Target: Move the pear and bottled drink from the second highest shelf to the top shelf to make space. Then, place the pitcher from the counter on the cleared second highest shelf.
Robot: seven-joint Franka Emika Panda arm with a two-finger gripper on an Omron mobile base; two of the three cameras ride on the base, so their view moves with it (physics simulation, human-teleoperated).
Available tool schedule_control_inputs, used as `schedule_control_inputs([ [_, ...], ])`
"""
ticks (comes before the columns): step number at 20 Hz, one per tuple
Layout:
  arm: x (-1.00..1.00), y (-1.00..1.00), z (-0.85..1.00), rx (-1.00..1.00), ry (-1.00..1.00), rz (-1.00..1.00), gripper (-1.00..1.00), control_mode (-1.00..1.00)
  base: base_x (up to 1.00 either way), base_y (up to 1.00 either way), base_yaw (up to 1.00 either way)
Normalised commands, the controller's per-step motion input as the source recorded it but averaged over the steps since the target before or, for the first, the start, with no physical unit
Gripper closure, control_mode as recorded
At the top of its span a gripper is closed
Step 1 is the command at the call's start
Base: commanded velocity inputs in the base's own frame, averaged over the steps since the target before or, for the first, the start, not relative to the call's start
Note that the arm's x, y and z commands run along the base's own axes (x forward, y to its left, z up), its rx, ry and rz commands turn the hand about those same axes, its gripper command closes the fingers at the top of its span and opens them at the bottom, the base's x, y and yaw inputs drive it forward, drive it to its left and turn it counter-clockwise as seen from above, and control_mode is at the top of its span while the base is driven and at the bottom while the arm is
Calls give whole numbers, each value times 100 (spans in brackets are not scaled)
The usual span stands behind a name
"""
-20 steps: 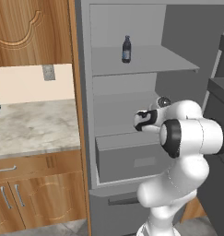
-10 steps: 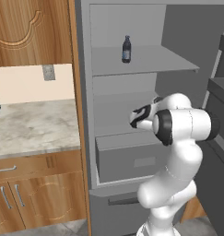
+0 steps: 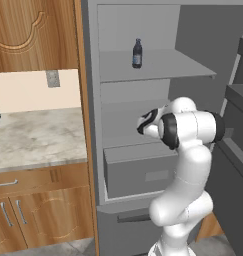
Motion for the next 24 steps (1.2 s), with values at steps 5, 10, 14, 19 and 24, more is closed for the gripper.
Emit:
schedule_control_inputs([
  [5,31,-11,-25,0,0,0,-100,-100,0,0,0],
  [10,27,-11,-27,0,0,0,-100,-100,0,0,0],
  [14,21,-6,-37,0,0,0,100,-100,0,0,0],
  [19,0,0,-65,-1,8,0,100,-100,0,0,0],
  [24,-16,0,-61,-2,6,0,100,-100,0,0,0],
])
